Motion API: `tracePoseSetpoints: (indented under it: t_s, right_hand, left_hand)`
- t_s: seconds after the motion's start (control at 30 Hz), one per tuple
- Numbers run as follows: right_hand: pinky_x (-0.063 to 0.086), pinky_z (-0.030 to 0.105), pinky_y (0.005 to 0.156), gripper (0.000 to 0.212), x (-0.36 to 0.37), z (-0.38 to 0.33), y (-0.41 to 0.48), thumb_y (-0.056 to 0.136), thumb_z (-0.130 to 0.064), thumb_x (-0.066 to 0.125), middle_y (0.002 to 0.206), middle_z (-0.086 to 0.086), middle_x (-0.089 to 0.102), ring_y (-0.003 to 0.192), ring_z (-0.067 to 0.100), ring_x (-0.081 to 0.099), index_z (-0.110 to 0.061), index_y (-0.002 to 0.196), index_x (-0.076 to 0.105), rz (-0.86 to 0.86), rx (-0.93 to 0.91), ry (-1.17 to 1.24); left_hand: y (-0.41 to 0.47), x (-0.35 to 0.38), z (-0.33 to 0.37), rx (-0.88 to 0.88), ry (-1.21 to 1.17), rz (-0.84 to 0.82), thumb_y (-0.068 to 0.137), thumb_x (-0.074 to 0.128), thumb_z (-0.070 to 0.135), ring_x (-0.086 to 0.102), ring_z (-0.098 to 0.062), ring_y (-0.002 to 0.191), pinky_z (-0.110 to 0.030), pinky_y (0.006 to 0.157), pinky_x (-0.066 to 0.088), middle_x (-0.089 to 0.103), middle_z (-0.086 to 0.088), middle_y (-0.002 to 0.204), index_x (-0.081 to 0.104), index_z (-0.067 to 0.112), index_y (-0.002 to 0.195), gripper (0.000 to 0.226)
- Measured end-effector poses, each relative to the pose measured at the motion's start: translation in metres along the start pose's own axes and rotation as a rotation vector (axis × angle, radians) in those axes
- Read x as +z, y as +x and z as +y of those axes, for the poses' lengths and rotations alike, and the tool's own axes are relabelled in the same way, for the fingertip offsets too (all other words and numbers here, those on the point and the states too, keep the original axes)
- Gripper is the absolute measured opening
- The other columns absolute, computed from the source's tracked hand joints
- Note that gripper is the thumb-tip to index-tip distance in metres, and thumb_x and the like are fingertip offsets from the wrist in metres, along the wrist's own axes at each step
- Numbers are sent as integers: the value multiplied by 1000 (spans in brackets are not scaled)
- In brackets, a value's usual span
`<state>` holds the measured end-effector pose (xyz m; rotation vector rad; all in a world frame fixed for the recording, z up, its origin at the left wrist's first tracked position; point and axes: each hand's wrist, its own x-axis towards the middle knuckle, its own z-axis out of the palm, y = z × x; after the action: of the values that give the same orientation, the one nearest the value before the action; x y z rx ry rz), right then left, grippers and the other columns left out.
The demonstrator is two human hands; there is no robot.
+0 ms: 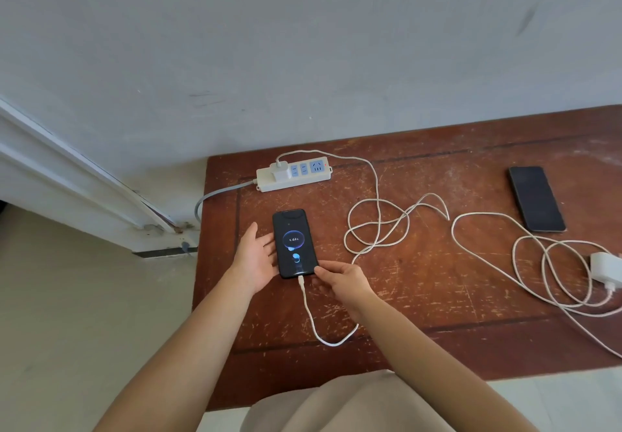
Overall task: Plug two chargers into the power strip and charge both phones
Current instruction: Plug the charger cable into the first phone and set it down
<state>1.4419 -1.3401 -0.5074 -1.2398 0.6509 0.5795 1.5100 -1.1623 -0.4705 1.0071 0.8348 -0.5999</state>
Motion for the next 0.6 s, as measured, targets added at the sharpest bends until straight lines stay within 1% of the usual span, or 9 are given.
tracePoseSetpoints:
  t_s: [0.1,0.2,0.27,0.33,0.4,0.43,0.5,0.57,0.6]
  right_hand:
    - [59,23,75,23,6,8,14,94,-10,70,90,5,77,80,12,70,-9,117,74,46,23,-89]
    - [61,24,79,26,8,14,24,93,-14,71,91,3,78,79,11,70,-13,118,75,89,43,-179]
    - [62,30,83,27,10,17,29,92,-19,72,89,3,79,77,11,70,-15,118,75,115,52,-251]
    - [63,36,85,26,13,17,32,92,-20,70,84,2,78,75,12,70,-16,118,75,153,31,-335]
    - [62,38,86,26,18,14,33,94,-16,63,77,2,77,74,17,72,-15,117,75,189,-26,-411]
    - [61,38,86,28,20,12,32,94,-14,59,79,4,77,77,21,74,-16,117,75,193,-61,-466]
    - [58,34,89,35,24,9,29,94,-15,53,97,6,80,91,24,74,-22,121,75,168,-106,-613]
    - [55,32,94,40,28,7,28,93,-14,50,115,7,77,105,26,70,-24,126,72,137,-112,-713]
    - [54,33,96,41,29,6,28,93,-14,50,119,7,76,108,27,69,-23,126,72,127,-111,-736]
  left_hand:
    - [9,-8,2,-16,7,22,103,31,59,48,-34,136,-53,103,40,51,-15,150,36,8,154,72]
    - [17,-11,3,-23,27,40,103,35,58,48,-34,137,-55,108,39,50,-17,149,39,9,152,70]
    - [22,-12,4,-20,56,54,102,38,58,50,-33,133,-56,107,40,53,-17,143,44,9,149,68]
    - [24,-13,5,-14,98,63,102,38,58,52,-31,125,-54,102,42,57,-15,129,46,9,147,66]
    - [27,-15,5,-16,164,71,103,36,58,51,-30,122,-51,102,42,54,-16,131,45,8,148,68]
    - [28,-17,6,-17,204,75,103,35,59,49,-32,127,-51,106,40,51,-18,140,43,8,149,69]
    - [31,-20,6,-10,286,93,102,32,62,39,-34,142,-51,116,32,41,-18,153,41,8,150,73]
    - [31,-22,5,-1,329,99,101,31,64,31,-34,148,-50,120,26,36,-18,159,40,9,151,75]
    - [31,-22,5,2,333,97,101,31,65,29,-33,149,-50,121,25,33,-18,161,39,9,152,76]
